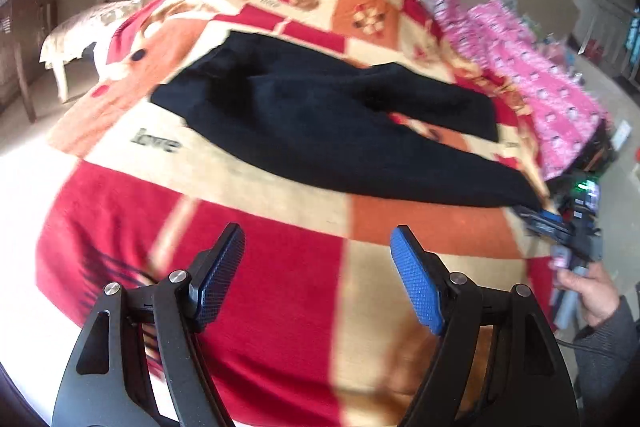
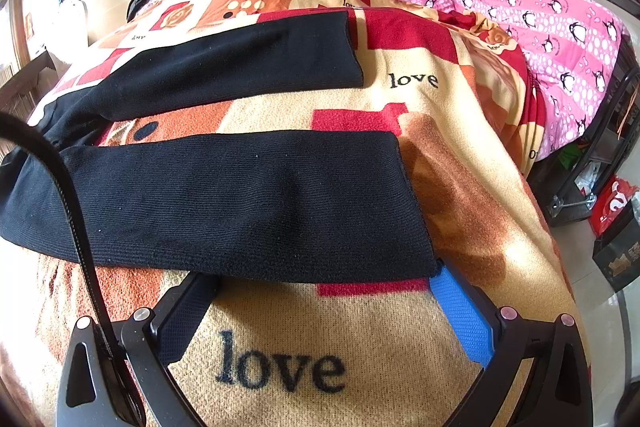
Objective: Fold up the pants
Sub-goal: 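Move both grippers to the pants waistband and close them on it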
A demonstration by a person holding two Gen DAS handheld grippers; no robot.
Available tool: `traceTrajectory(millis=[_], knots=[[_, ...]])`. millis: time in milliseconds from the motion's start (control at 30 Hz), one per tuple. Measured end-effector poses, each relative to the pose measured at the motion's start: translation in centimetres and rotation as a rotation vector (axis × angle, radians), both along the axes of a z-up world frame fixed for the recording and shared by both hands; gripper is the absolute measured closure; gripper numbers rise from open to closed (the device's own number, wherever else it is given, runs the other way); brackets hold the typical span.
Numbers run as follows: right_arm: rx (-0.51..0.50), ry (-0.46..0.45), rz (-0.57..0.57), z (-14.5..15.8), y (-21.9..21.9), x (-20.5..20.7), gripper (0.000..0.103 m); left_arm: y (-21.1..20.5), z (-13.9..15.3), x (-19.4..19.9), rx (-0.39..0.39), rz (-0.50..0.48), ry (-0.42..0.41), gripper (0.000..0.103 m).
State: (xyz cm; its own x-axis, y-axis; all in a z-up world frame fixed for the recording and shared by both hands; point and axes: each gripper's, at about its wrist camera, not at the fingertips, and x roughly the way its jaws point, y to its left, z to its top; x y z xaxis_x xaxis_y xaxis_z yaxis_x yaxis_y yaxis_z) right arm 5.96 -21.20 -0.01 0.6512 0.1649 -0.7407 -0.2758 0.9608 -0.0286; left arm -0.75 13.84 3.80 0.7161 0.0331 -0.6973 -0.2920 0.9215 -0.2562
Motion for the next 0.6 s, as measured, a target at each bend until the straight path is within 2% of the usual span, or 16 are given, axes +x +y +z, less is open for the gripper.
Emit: traceTrajectory(millis=[100, 233, 333, 367, 467, 600], knots=[[0.0, 0.0, 0.0, 0.0, 0.0, 0.0, 0.0, 2.9, 0.0, 1.0, 0.058, 0.052, 0.017, 0.027], [-0.015, 0.026, 0.011, 0.1, 0.2, -0.2, 0.0, 6.9, -0.1, 1.9, 0.014, 0.083, 0.016, 0.027], [-0.026, 0.127, 0.078, 0.5, 0.1, 0.7, 0.0, 11.4, -0.5, 2.2, -0.14, 0.153, 0.018, 0.027], [-0.022, 0.136, 0.081, 0.5, 0.1, 0.7, 0.0, 13.4, -0.9, 2.7, -0.215, 0.182, 0.025, 0.027], [-0.015, 0.09, 0.112, 0.2, -0.2, 0.2, 0.0, 17.2, -2.0, 3.9, -0.376, 0.251, 0.063, 0.027], [-0.014, 0.08, 0.124, 0.1, -0.3, -0.2, 0.0, 18.9, -3.5, 6.2, -0.507, 0.258, 0.1, 0.027]])
